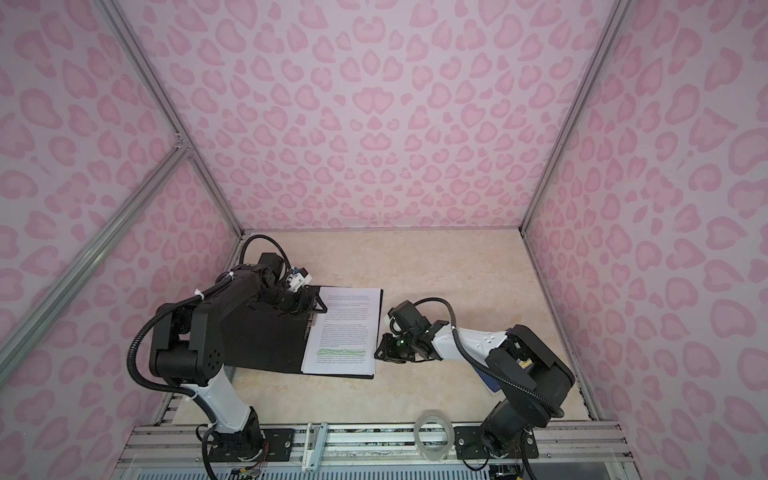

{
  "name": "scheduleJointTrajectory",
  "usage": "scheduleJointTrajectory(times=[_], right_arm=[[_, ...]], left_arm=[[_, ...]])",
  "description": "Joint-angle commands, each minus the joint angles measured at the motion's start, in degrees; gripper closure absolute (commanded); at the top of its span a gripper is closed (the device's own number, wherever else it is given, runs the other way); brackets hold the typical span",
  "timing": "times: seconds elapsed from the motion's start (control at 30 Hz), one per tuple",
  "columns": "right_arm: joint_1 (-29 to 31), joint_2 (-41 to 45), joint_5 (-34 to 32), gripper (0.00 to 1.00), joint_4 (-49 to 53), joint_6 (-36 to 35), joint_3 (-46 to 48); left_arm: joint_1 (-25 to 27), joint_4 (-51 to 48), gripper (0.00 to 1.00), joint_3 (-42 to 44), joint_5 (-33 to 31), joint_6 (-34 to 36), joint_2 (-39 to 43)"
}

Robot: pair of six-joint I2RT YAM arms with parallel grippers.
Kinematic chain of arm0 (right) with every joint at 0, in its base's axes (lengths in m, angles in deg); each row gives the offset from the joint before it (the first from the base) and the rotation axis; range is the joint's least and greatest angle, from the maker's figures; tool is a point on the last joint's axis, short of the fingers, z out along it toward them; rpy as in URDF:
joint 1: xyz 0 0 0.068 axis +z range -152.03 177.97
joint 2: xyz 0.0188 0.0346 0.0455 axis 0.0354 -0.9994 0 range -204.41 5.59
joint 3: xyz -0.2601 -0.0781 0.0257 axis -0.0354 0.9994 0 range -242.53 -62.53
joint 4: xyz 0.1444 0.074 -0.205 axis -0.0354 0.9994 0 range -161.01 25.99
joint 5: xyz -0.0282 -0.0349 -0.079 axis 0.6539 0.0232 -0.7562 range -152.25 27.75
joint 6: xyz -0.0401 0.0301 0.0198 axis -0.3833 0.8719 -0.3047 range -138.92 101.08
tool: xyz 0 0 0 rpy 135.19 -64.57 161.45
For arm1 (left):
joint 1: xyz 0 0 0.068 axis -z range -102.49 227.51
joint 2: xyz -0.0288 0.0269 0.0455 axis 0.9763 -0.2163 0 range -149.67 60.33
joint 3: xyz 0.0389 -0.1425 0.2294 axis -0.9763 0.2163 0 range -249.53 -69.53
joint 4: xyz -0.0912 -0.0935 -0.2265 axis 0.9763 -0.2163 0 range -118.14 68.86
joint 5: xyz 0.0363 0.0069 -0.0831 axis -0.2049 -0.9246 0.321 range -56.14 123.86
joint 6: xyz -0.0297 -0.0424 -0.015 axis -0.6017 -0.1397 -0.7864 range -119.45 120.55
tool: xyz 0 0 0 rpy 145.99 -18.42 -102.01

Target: Put the files into the folder

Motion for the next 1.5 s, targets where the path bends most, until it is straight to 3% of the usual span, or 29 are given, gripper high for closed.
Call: scheduleJointTrajectory(times=[0.0,0.2,1.13,1.23,1.47], right_arm=[[0.12,-0.50,1.72,0.73,-7.32,3.89,2.85],[0.11,-2.70,4.47,0.73,-16.60,8.25,6.05],[0.15,-9.28,9.60,0.85,-26.01,11.42,6.63],[-0.02,-9.39,9.87,0.85,-25.58,11.07,6.25],[-0.64,-9.45,10.56,0.86,-24.78,10.28,6.08]], left_arm=[[-0.10,-0.47,0.02,0.89,-0.18,0.69,-0.26],[-0.28,-0.49,0.02,1.11,0.69,-0.07,-1.33],[-0.72,-0.51,0.02,1.49,2.34,-0.86,-2.87],[-0.97,-1.97,0.02,-0.74,1.27,0.43,-0.98],[-5.72,-5.26,0.02,-5.86,-8.38,5.27,8.10]])
